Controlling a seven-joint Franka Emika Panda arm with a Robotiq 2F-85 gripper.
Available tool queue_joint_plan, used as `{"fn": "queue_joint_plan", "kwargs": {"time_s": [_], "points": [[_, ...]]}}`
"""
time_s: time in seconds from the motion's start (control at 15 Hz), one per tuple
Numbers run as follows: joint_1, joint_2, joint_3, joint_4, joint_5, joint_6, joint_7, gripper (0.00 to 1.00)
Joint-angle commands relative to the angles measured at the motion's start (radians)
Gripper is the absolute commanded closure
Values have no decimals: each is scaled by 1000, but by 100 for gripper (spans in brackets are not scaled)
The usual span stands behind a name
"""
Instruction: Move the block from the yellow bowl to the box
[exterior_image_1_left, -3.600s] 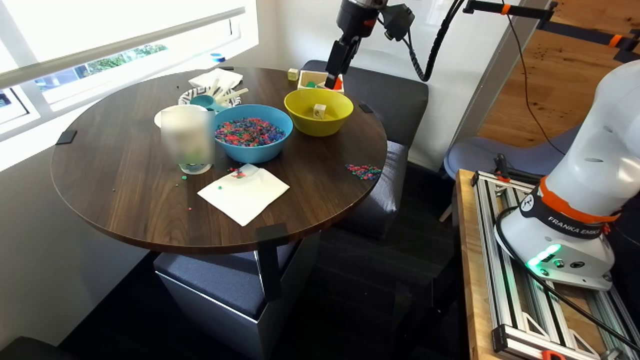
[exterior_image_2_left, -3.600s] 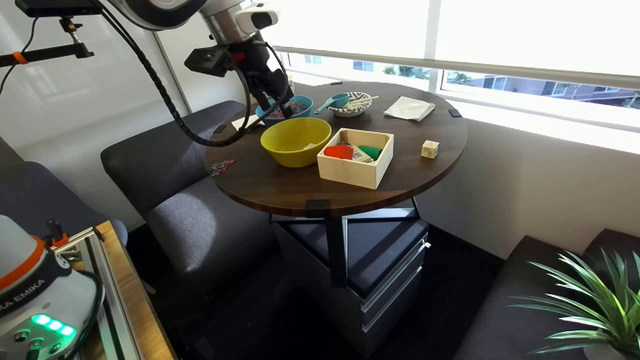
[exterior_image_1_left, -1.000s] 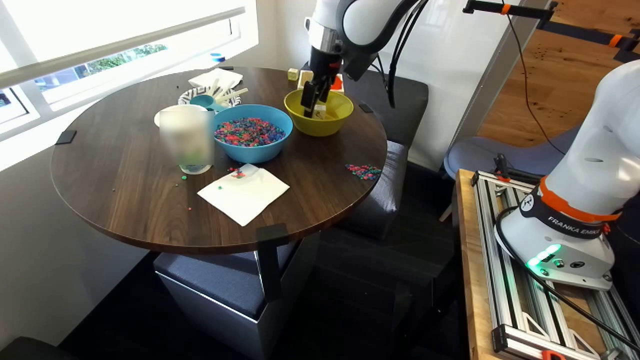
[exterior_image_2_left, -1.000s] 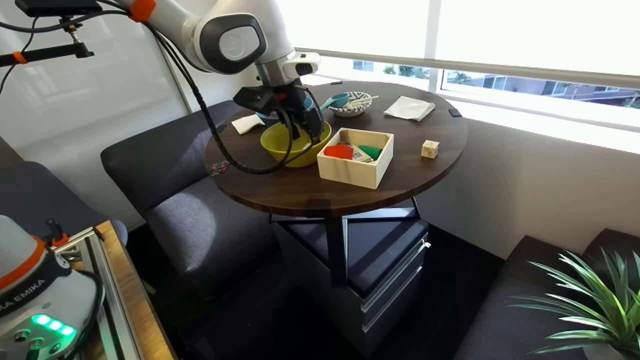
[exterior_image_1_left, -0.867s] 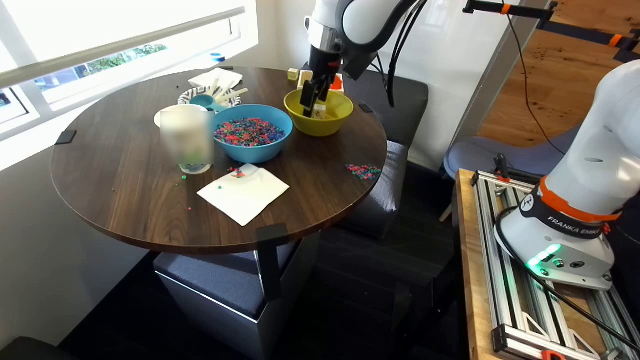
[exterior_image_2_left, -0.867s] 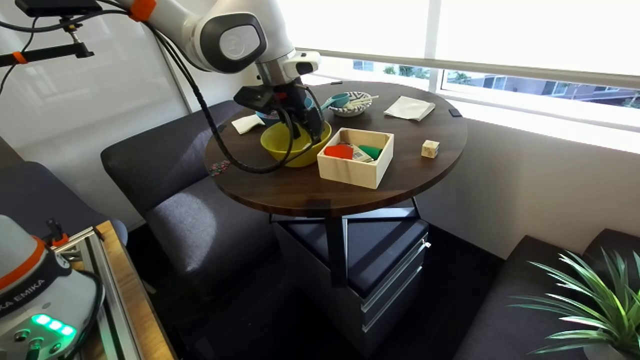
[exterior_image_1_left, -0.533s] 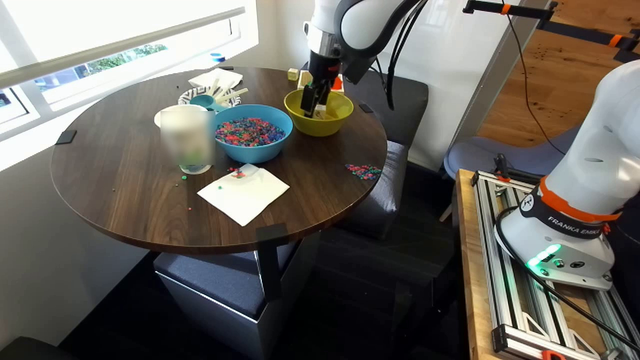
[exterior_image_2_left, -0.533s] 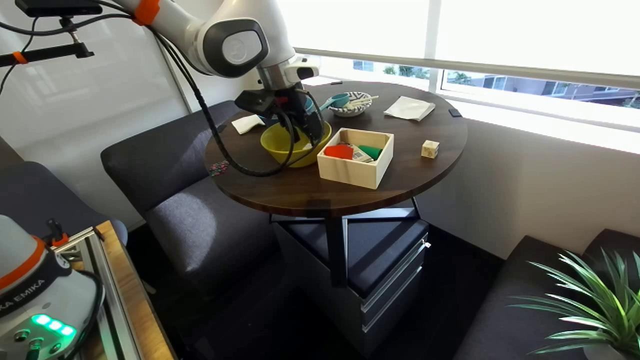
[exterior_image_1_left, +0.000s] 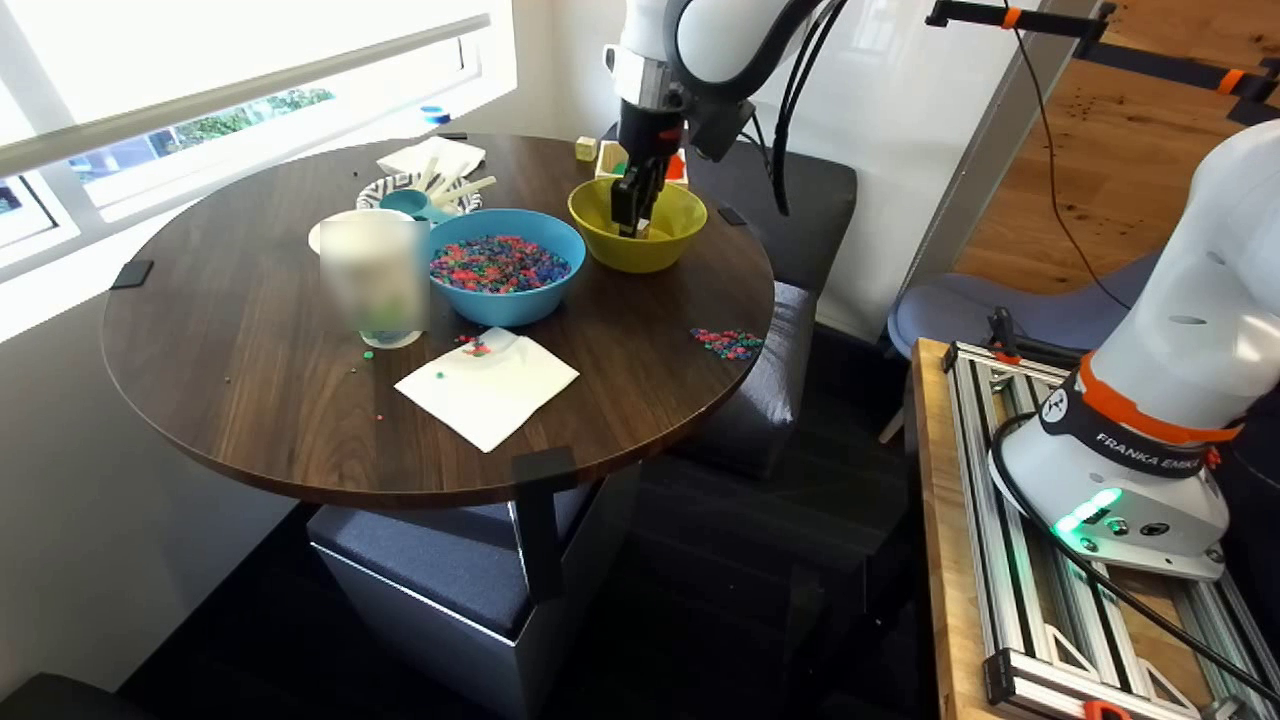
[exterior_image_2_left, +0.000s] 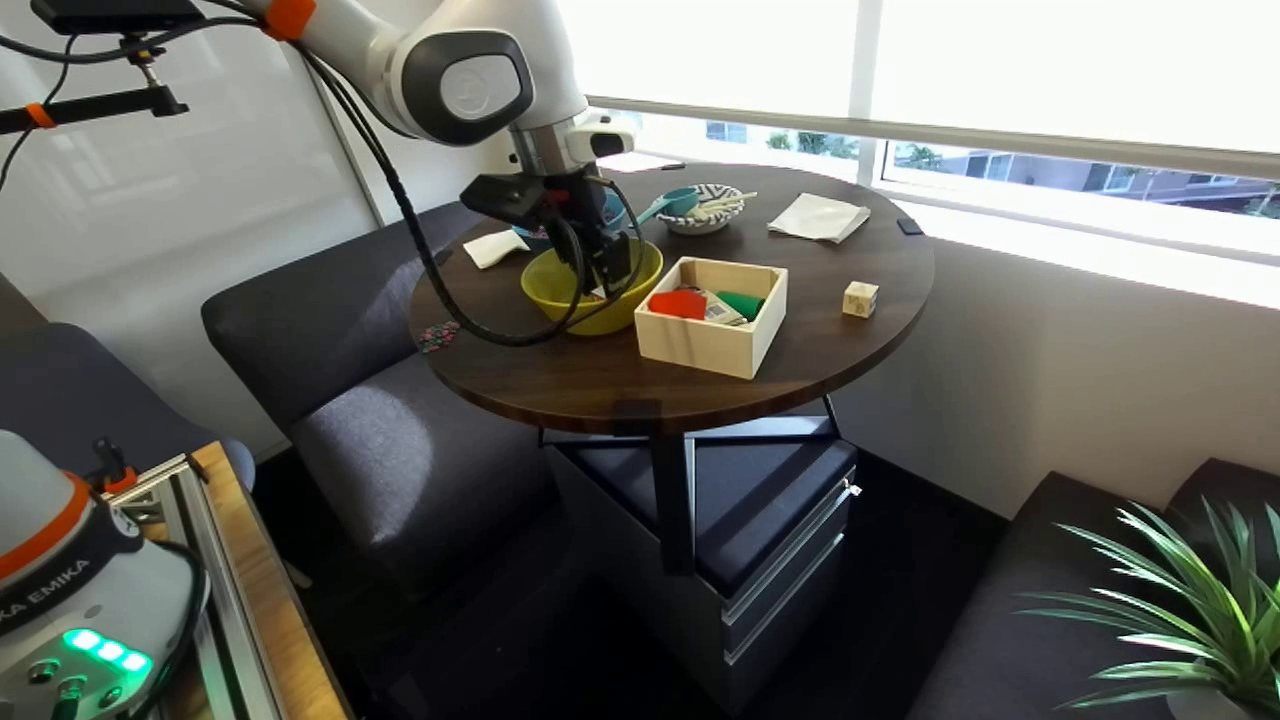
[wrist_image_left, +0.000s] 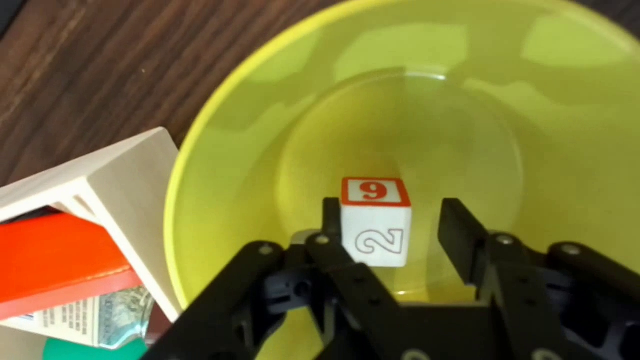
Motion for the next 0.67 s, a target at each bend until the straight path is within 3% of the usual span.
{"fn": "queue_joint_plan", "kwargs": {"time_s": [0.0, 0.13, 0.6], "points": [[-6, -64, 7, -4, 30, -119, -36, 77], [-4, -78, 9, -1, 48, -142, -50, 92], [-27, -168, -26, -23, 45, -122, 4, 92]]}}
